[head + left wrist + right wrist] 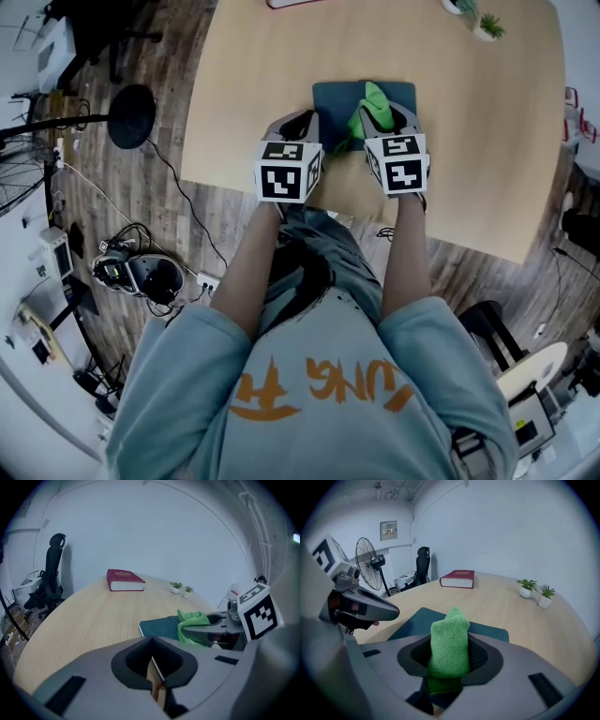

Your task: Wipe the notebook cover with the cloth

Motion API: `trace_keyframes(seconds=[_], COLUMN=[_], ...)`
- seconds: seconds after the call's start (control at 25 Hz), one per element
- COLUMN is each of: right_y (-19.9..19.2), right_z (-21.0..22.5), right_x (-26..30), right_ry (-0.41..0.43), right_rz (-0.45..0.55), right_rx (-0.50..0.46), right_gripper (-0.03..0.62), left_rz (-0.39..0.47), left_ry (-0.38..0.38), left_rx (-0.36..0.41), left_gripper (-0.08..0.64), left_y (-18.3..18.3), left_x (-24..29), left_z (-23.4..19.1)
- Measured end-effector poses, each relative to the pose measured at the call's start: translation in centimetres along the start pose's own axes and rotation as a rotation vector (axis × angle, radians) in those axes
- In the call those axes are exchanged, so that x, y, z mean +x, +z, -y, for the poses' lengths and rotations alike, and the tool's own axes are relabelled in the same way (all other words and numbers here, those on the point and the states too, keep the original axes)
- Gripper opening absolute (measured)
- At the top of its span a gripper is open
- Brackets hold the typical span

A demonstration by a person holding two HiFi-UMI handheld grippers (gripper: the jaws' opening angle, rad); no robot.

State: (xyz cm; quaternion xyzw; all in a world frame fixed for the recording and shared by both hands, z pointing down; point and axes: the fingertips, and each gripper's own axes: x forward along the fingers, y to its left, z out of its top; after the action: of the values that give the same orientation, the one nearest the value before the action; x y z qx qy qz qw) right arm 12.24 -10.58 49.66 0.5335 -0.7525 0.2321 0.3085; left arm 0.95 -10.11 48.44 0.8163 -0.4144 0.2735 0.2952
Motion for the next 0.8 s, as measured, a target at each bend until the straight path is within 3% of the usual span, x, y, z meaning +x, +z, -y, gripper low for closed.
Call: trace_keyframes(seconds=[0.8], right_y=[-3.2], right_z=[7.5], right_x=[-2.6], right_ry=[-0.164], right_rz=[-0.017], right_rx=[0.092], right_gripper=[0.140], left_rz=[-0.001], left_ry=[-0.004], left_rx=[0.039], left_gripper=[0.018], left_y=[-0.2], left_x=[0.0], left_z=[0.6])
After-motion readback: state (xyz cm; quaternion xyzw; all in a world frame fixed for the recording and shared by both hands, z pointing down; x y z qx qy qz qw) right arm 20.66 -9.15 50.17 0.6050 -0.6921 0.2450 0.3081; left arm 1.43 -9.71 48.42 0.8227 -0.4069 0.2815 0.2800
